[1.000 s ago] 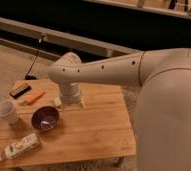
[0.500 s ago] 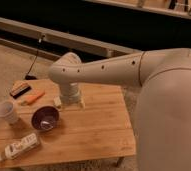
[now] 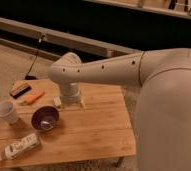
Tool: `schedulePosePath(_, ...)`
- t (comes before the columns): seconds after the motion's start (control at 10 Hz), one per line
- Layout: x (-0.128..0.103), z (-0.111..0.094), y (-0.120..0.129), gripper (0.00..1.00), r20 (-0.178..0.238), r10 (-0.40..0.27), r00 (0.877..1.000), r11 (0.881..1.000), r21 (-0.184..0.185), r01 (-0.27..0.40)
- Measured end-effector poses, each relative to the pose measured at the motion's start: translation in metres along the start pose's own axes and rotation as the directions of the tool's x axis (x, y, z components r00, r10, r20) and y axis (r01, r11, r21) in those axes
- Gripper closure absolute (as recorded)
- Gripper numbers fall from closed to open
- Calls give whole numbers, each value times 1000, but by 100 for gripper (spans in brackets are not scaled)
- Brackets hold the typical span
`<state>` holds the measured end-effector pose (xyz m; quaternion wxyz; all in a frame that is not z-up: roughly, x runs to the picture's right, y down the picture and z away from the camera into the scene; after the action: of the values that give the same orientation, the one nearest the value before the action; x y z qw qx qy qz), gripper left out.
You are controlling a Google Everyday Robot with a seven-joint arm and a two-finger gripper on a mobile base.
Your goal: Place the bottle in the ceramic bowl
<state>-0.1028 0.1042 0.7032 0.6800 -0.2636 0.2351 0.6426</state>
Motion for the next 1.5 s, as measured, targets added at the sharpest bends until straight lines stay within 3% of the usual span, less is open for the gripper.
schedulePosePath(0.4, 0, 0, 0, 35, 0, -9, 1000, 1000, -3, 9)
schedulePosePath(0.5, 1, 0, 3, 35, 4, -38, 999, 999, -9, 38)
schedulePosePath(0.6, 2, -1, 10, 35, 14, -111, 994, 994, -6, 111)
schedulePosePath(0.7, 6, -1, 23, 35, 24, -231, 973, 973, 12, 230)
schedulePosePath(0.9, 15, -1, 43, 35, 27, -401, 916, 915, 55, 399)
schedulePosePath(1.0, 21, 0, 54, 35, 26, -493, 869, 868, 78, 490)
schedulePosePath(1.1, 29, 1, 68, 35, 25, -594, 804, 802, 103, 589)
schedulePosePath(1.2, 33, 1, 76, 35, 25, -638, 769, 767, 113, 632)
schedulePosePath(1.4, 53, 2, 105, 35, 19, -779, 627, 623, 144, 769)
schedulePosePath(1.5, 67, 4, 122, 35, 17, -840, 543, 539, 150, 829)
